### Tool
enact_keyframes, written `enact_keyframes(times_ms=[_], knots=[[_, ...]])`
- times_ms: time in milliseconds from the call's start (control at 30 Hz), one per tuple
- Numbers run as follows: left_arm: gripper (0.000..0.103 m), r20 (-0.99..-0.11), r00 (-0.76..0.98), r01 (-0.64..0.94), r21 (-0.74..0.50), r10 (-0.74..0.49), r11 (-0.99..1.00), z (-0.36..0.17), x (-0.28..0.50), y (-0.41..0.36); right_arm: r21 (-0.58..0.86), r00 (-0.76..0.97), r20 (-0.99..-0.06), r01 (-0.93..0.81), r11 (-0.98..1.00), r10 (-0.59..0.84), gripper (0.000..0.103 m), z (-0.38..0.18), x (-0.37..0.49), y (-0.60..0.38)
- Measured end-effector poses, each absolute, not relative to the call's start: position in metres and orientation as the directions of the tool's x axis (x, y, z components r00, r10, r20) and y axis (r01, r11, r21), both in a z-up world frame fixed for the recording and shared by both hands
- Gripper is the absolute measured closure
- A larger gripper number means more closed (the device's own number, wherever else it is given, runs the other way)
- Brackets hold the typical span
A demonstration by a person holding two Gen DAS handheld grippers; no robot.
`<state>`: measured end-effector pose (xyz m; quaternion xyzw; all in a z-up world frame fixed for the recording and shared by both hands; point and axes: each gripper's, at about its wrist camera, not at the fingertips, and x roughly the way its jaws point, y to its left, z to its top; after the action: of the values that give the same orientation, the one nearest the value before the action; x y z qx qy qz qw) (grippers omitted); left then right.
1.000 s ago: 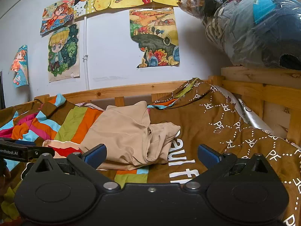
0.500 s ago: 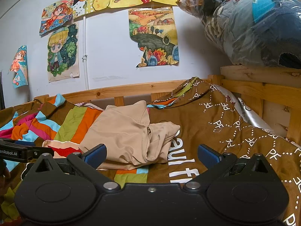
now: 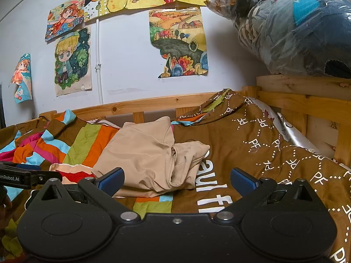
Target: Fold large clothes
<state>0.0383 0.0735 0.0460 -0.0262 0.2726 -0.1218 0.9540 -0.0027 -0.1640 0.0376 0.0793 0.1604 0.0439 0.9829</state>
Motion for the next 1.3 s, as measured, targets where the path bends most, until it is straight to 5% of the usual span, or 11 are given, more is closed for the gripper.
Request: enact_keyframes(times_ms=[1300], knots=[[0.001, -0.516, 0.818, 0.227, -0.117, -0.254, 0.967, 0.0476, 0.0382, 0.0755, 0.174, 0.944, -0.310, -0.059, 0.983, 0.112, 0.001, 0.0382, -0.0031, -0.1632]])
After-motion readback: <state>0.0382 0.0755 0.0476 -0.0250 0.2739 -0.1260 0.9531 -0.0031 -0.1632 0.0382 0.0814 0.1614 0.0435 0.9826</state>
